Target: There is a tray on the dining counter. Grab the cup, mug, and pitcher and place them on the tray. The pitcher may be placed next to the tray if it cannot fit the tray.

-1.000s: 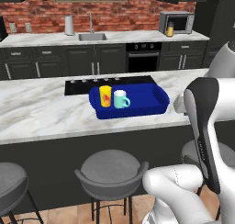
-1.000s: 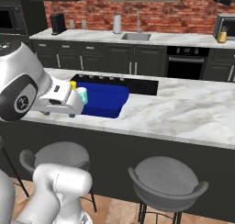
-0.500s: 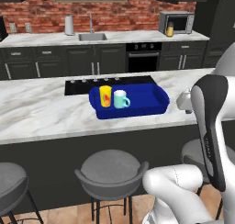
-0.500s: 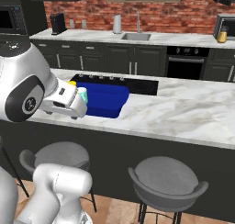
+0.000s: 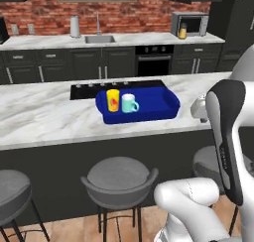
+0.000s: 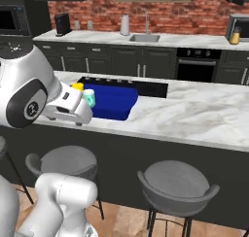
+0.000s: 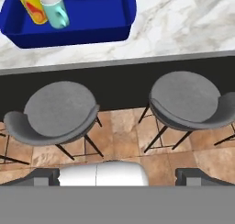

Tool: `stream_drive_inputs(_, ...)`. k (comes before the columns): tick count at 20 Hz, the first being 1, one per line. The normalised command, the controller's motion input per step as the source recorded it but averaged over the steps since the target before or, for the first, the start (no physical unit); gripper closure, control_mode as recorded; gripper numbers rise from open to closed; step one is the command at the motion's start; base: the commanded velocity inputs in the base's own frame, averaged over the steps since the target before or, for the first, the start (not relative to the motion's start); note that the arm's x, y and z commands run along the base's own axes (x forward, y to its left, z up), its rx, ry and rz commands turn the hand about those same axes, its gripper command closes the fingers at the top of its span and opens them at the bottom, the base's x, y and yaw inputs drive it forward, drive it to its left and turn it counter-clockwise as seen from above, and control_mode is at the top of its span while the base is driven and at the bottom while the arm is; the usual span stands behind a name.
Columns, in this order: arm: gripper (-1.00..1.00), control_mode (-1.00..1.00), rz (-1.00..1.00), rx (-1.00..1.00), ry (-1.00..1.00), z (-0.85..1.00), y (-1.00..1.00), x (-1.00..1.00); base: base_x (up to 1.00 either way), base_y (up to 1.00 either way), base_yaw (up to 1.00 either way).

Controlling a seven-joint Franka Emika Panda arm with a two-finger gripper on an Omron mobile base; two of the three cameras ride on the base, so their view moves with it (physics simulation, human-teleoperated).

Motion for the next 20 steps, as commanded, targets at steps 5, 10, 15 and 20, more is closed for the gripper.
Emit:
stream_drive_inputs(5, -1.00, 1.00, 0.00, 0.00, 0.00, 0.00, 0.00, 0.00, -0.52, 0.34, 0.00)
stream_drive_inputs(10, -1.00, 1.00, 0.00, 0.00, 0.00, 0.00, 0.00, 0.00, -0.28, 0.62, 0.00)
stream_drive_inputs(15, -1.00, 1.00, 0.00, 0.00, 0.00, 0.00, 0.00, 0.00, -0.14, 0.77, 0.00)
stream_drive_inputs(20, -1.00, 1.00, 0.00, 0.00, 0.00, 0.00, 0.00, 0.00, -0.24, 0.74, 0.00)
